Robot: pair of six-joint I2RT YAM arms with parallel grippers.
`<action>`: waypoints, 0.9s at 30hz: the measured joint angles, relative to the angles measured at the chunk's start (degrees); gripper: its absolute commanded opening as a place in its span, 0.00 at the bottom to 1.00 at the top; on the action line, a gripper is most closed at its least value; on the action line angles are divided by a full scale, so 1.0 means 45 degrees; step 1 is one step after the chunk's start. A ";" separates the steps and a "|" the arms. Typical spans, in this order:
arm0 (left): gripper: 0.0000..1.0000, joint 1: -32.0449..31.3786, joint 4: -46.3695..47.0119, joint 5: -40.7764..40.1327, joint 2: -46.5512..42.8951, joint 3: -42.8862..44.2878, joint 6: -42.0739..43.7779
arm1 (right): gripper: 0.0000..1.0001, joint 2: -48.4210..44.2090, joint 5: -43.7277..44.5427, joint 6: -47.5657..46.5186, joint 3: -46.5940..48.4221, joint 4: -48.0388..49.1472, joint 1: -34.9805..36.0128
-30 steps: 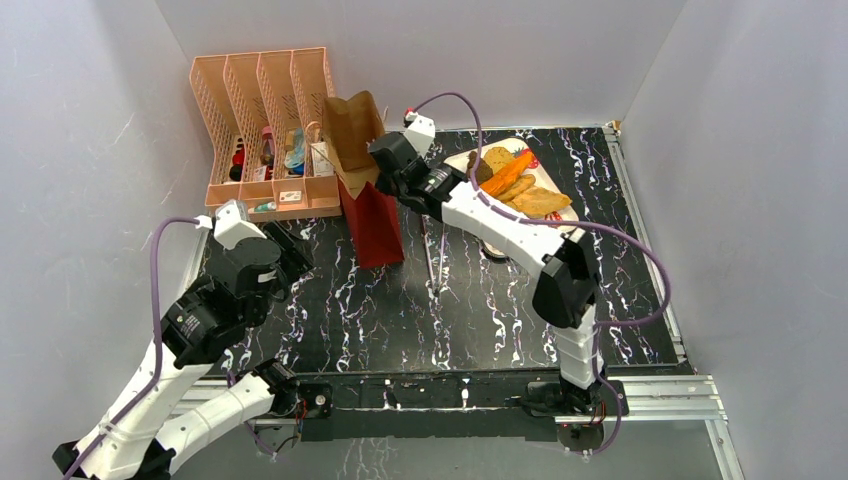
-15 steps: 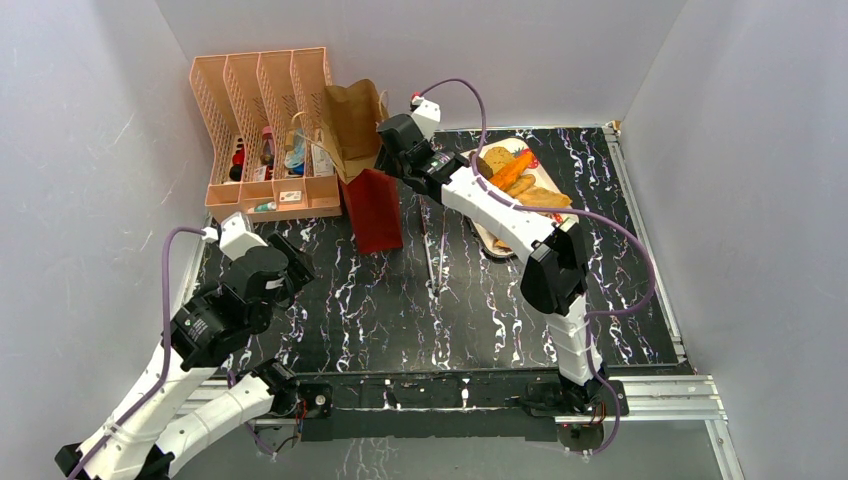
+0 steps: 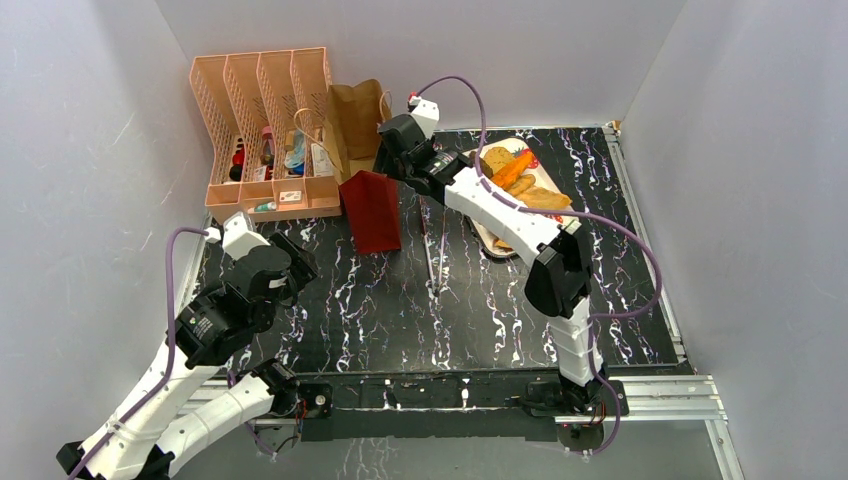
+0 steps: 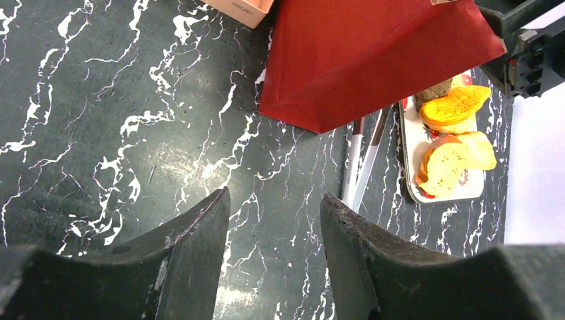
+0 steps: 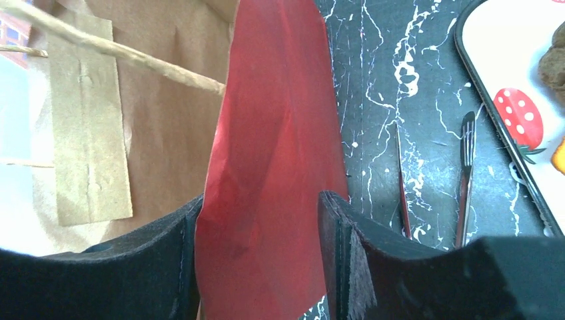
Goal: Take the fake bread out of the paper bag
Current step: Place the paper bag at the center of the board, then reset both arms
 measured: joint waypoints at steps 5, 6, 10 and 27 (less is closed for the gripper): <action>0.51 0.0000 0.0087 -0.0015 -0.0005 0.0000 0.0000 | 0.57 -0.0559 -0.0005 -0.0199 0.0000 -0.0219 0.0063; 0.51 0.0000 0.0087 -0.0024 -0.0005 0.0000 0.0000 | 0.58 -0.0646 -0.0005 -0.0228 0.0000 -0.0228 0.0078; 0.51 0.0000 0.0083 -0.0112 -0.0005 0.0000 0.0015 | 0.60 -0.0971 0.0010 -0.0393 0.0078 -0.0340 0.0185; 0.53 0.0000 0.0097 -0.0967 0.0491 0.0719 0.1384 | 0.88 -0.5926 0.0719 -0.1559 -0.2919 -0.1093 0.0510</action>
